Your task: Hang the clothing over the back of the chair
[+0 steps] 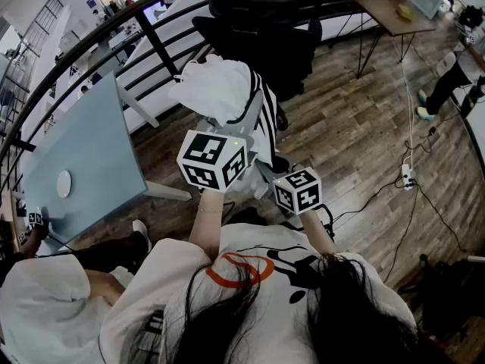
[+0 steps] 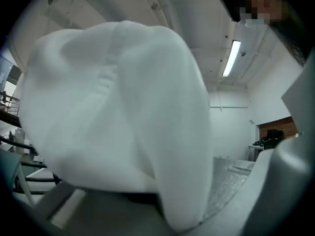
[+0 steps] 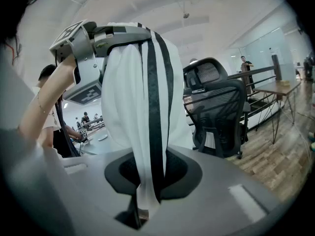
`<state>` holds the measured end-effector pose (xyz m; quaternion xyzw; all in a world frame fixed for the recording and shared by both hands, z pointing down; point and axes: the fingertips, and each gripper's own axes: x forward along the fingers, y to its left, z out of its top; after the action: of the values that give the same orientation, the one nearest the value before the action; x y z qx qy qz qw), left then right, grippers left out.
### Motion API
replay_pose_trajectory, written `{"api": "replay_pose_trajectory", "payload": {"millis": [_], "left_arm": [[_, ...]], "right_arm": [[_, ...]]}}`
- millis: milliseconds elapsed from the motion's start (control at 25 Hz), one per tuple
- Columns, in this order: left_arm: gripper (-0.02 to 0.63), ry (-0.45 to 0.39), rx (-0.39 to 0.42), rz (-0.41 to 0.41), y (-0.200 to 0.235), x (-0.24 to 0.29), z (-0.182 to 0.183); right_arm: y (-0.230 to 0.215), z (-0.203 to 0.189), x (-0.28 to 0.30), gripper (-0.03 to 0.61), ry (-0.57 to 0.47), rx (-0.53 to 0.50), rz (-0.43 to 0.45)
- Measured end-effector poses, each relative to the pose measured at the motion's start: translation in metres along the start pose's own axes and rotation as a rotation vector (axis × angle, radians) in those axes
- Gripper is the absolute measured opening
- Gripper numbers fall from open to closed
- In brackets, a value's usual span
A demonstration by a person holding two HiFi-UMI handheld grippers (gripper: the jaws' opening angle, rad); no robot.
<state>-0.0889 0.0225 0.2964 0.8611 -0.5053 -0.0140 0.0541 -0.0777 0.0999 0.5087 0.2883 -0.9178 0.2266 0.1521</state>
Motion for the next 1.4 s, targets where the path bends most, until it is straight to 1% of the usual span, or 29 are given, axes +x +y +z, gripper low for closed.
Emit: {"api": "replay_pose_trajectory", "payload": {"millis": [480, 880, 1120, 1400], "left_arm": [[0.147, 0.003, 0.0, -0.024, 0.011, 0.005, 0.001], [0.147, 0.011, 0.001, -0.052, 0.032, 0.013, -0.001], [0.147, 0.02, -0.003, -0.084, 0.05, 0.017, 0.0], [0.149, 0.03, -0.012, -0.112, 0.057, 0.031, -0.001]], "right_arm": [[-0.001, 0.006, 0.013, 0.075, -0.008, 0.001, 0.004], [-0.003, 0.013, 0.035, 0.075, -0.001, 0.004, 0.0], [-0.001, 0.02, 0.053, 0.075, -0.003, 0.02, -0.021], [-0.01, 0.026, 0.061, 0.075, 0.004, 0.038, -0.038]]}}
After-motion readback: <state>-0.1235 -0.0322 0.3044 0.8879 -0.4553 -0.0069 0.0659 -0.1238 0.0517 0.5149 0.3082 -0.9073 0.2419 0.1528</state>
